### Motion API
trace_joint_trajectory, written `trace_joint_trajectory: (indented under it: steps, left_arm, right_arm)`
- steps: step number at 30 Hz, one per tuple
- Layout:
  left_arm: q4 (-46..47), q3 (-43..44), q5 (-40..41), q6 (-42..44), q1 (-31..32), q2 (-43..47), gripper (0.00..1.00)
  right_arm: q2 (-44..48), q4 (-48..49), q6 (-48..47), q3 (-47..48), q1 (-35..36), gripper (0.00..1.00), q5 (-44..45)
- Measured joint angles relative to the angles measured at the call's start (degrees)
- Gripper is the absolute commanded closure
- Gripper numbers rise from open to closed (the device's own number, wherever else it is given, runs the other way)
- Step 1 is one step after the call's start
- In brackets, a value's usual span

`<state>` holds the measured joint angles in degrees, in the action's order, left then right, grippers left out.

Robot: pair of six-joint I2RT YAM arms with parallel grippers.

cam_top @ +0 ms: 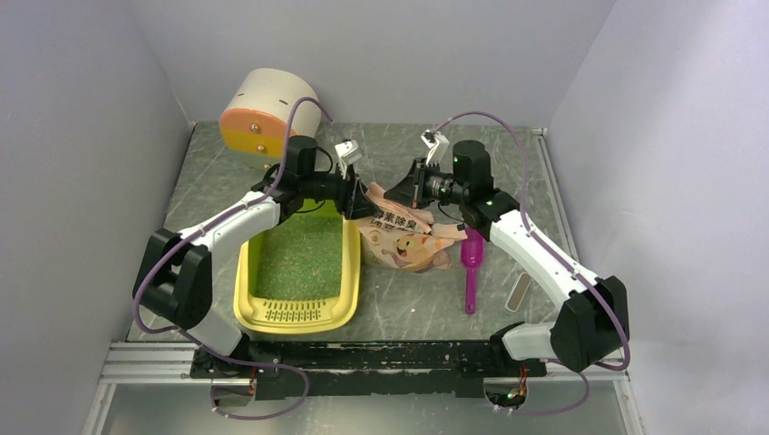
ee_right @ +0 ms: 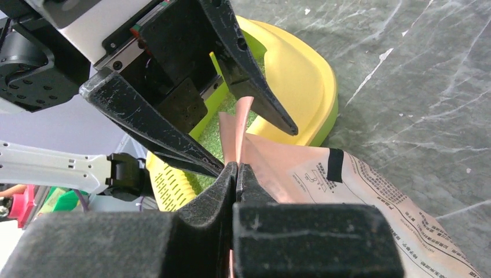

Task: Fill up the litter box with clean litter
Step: Open the cat litter bag at the center of the board.

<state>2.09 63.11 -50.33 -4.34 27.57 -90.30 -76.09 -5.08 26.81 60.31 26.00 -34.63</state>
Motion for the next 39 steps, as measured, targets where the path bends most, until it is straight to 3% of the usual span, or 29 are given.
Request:
trace_joint_trajectory:
  steps: [1, 4, 7, 9, 11, 16, 23, 27, 33, 36, 39]
  left_arm:
    - [0.0, 0.17, -0.61, -0.04, -0.02, -0.11, 0.47]
    - [0.31, 0.42, -2.56, -0.37, 0.0, -0.13, 0.74]
    - [0.24, 0.83, -3.32, -0.85, -0.28, -0.15, 0.86]
    - [0.17, 1.29, -3.67, -0.9, -0.33, -0.15, 0.95]
    - [0.09, 1.53, -3.82, -0.83, -0.33, -0.15, 0.95]
    - [-0.04, 1.66, -3.85, -0.61, -0.33, -0.13, 0.95]
    - [-0.9, 1.66, -3.91, 0.07, -0.33, 1.01, 0.95]
    - [-1.36, 1.66, -3.91, 0.48, -0.31, 1.38, 0.95]
    - [-1.97, 1.66, -3.91, 0.94, -0.33, 1.38, 0.95]
    - [-1.97, 1.66, -3.87, 0.87, -0.31, 1.49, 0.95]
    - [-2.01, 1.66, -3.87, 0.87, -0.31, 1.79, 0.95]
  right_arm:
    - [0.04, 0.13, -0.09, 0.0, 0.0, 1.0, 0.02]
    - [0.26, 0.13, -0.63, 0.0, 0.0, 0.97, 0.5]
    - [1.09, -0.83, -1.81, 0.02, -0.04, 0.79, 2.08]
    - [1.55, -1.53, -2.69, 0.44, 0.0, 0.57, 3.56]
    - [2.03, -2.91, -3.54, 1.11, 0.0, 0.42, 5.51]
    - [2.47, -6.99, -7.65, 2.75, -0.07, 0.19, 11.21]
    - [5.01, -9.03, -14.91, 0.92, -0.15, 0.19, 12.66]
    - [5.16, -8.76, -18.67, 0.48, -0.17, 0.25, 8.81]
    - [5.25, -8.46, -23.12, -1.05, -0.15, 0.43, 6.58]
    - [5.25, -9.31, -26.01, -0.79, -0.13, 0.26, 7.37]
    - [5.22, -11.26, -28.74, 0.44, -0.15, 0.18, 8.83]
